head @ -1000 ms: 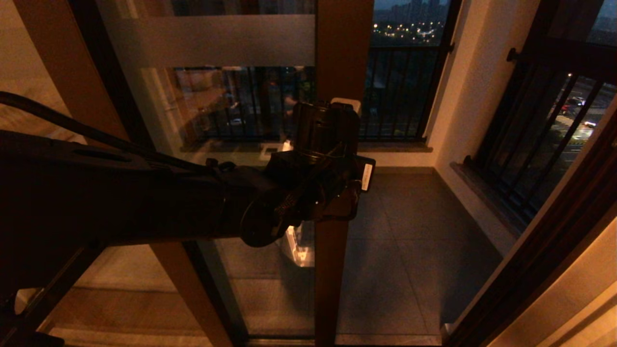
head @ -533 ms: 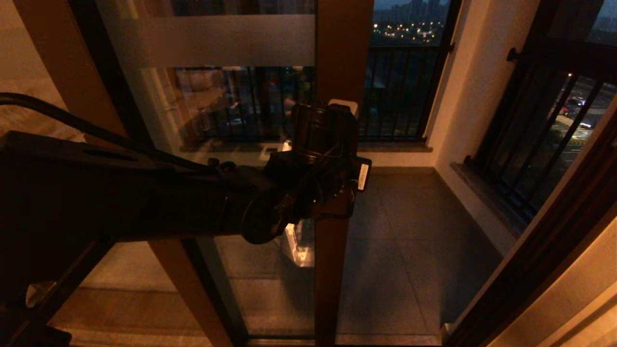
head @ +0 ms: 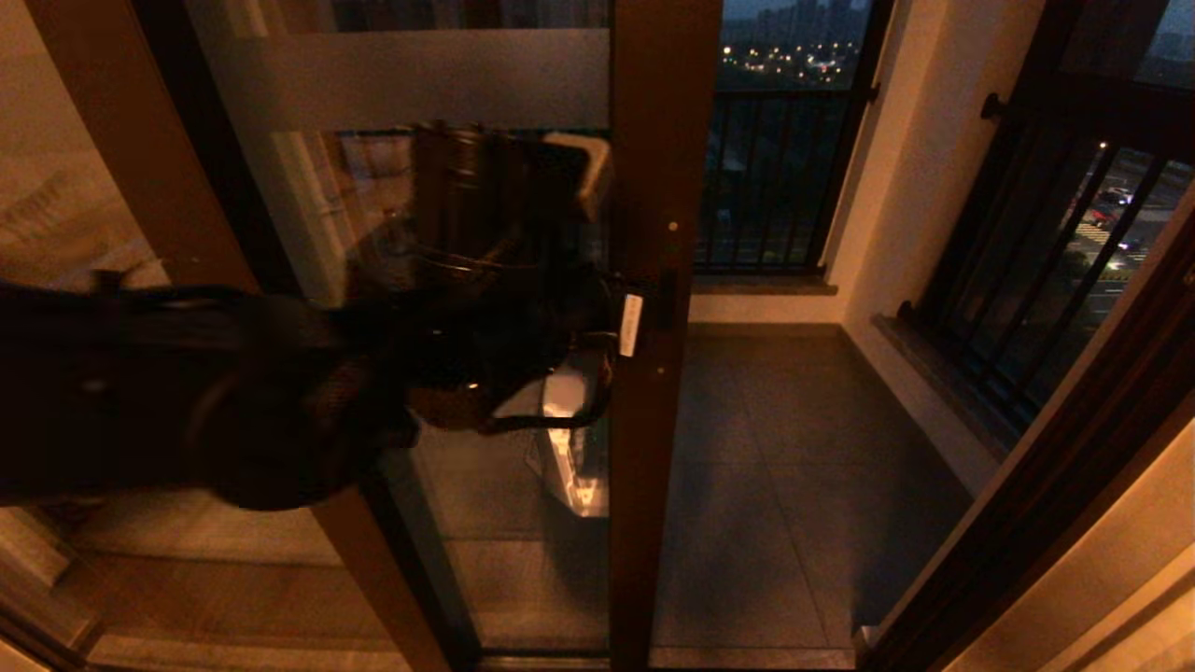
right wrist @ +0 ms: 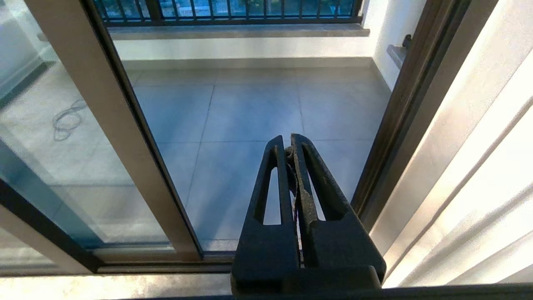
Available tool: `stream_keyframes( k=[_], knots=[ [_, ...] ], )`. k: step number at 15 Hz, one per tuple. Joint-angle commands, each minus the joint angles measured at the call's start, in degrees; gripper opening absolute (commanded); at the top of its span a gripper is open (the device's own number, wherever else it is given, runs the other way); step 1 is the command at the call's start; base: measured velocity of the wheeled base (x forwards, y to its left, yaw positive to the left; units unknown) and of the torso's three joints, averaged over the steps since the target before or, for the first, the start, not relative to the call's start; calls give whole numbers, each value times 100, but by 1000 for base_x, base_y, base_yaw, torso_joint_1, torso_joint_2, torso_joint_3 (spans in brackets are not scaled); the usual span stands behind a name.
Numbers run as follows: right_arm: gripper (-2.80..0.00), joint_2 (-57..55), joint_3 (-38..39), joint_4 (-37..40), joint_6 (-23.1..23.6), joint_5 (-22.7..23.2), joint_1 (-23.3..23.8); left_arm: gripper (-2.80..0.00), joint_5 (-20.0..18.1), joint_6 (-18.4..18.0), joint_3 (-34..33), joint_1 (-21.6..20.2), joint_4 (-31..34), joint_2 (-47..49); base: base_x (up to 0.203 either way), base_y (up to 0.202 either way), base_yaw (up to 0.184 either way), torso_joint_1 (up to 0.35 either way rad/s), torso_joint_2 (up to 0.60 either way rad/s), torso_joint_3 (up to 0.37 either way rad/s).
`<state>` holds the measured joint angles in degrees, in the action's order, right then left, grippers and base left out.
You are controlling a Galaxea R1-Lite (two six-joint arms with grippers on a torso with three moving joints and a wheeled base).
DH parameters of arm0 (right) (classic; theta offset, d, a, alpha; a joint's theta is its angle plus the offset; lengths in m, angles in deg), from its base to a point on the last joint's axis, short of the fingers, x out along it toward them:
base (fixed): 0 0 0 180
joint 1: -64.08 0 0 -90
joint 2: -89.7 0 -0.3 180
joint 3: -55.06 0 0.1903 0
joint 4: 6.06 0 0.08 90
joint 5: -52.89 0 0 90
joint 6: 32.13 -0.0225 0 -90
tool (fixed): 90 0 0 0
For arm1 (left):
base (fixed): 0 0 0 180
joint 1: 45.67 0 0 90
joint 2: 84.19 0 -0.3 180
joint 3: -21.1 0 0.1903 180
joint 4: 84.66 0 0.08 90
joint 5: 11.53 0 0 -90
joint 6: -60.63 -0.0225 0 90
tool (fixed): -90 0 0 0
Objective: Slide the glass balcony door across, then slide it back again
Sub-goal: Close the slid door
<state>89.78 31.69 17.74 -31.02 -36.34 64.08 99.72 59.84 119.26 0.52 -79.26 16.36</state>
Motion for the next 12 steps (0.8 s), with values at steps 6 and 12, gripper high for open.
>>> stream_keyframes(
  k=[6,12],
  knots=[
    [-280,1,18,0,3,2,0,-280,1022,-170,-1489,-1041,2592,-4900,0,0,0,0,0,0],
    [-280,1,18,0,3,2,0,-280,1367,-611,-1996,-3847,4286,-7335,0,0,0,0,0,0]
  ],
)
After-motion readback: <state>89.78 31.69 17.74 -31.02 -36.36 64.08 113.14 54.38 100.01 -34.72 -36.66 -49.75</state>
